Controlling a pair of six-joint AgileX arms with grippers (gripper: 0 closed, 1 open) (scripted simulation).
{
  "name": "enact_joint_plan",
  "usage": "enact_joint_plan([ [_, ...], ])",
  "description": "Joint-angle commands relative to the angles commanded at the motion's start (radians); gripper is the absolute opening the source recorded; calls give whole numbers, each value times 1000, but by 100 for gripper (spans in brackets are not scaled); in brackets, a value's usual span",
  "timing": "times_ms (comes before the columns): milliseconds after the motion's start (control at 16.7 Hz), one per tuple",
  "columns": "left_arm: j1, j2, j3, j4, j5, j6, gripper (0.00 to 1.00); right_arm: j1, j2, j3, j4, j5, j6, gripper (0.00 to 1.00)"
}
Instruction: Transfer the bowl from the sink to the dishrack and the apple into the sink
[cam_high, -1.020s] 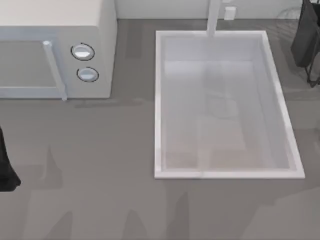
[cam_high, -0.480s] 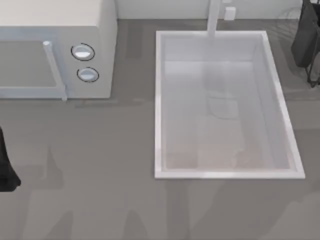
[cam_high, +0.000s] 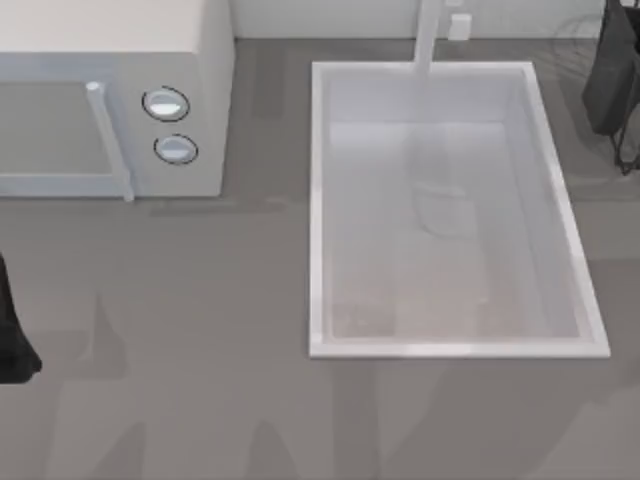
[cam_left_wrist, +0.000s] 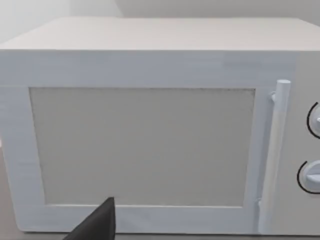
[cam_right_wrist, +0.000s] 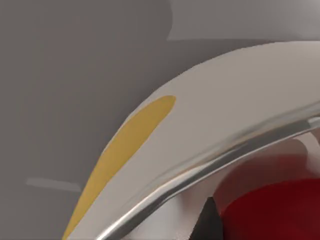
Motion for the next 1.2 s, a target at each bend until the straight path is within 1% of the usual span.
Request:
enact_joint_plan([
  [360, 0, 0, 0, 0, 0, 0, 100, 0, 0, 0, 0, 0, 0, 2],
  [420, 0, 0, 0, 0, 0, 0, 100, 0, 0, 0, 0, 0, 0, 0],
  [840, 0, 0, 0, 0, 0, 0, 100, 0, 0, 0, 0, 0, 0, 0],
  [900, 0, 0, 0, 0, 0, 0, 100, -18, -135, 7, -73, 21, 38, 0],
  [1080, 0, 0, 0, 0, 0, 0, 100, -18, -144, 42, -114, 21, 36, 0],
  [1200, 0, 0, 0, 0, 0, 0, 100, -20, -163, 97, -193, 21, 35, 0],
])
